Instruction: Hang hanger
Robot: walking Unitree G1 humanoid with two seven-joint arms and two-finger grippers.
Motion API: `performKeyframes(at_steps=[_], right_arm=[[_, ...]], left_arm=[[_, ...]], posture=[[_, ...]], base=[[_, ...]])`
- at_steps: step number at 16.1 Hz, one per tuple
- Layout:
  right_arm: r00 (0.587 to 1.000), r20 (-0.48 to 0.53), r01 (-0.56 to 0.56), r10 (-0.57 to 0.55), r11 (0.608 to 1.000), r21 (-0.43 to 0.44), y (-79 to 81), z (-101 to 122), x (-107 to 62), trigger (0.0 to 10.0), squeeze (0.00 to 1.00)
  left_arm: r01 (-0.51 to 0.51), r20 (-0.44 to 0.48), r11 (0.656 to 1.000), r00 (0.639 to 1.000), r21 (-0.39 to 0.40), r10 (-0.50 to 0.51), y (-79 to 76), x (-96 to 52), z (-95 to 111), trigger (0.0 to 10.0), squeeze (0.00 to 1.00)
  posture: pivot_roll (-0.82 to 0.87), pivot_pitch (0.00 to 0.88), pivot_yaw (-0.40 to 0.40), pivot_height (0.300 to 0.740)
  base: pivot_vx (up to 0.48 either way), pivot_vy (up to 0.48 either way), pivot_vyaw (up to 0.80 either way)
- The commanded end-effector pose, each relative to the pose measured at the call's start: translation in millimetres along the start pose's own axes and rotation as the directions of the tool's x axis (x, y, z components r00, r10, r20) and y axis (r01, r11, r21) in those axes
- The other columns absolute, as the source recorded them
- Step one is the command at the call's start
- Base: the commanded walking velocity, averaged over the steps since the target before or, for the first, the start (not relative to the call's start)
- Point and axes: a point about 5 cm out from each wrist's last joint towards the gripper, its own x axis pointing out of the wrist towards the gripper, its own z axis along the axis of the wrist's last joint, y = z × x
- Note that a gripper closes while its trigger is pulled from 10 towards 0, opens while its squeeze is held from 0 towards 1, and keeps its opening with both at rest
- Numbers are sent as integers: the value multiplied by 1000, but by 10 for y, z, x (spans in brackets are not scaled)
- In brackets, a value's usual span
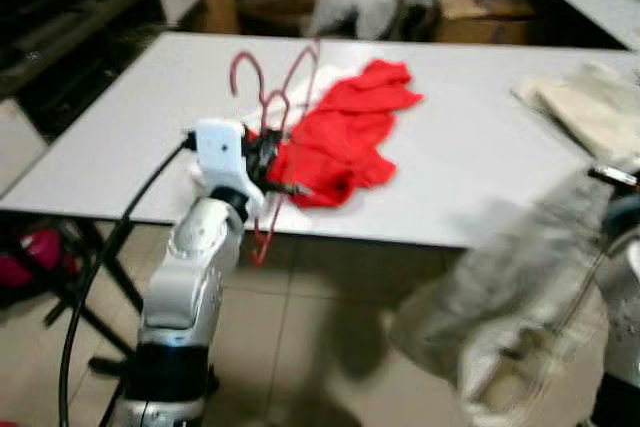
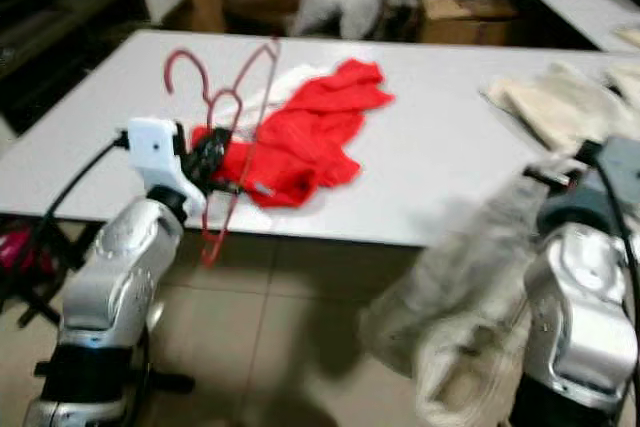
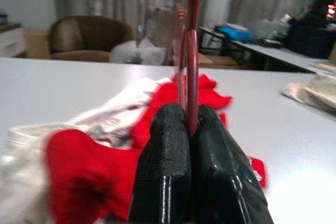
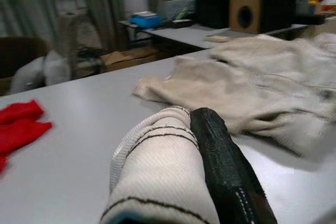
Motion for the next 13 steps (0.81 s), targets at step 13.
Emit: performKeyframes(at_steps=[13], right_arm=[[966,186,-186,178,982,23,451,553,381,10000,0]], left_arm=[[27,-49,999,998,33,-26,31,5,-42,10000,0]], posture=[[-61,11,21,740]], base=[[287,0,119]])
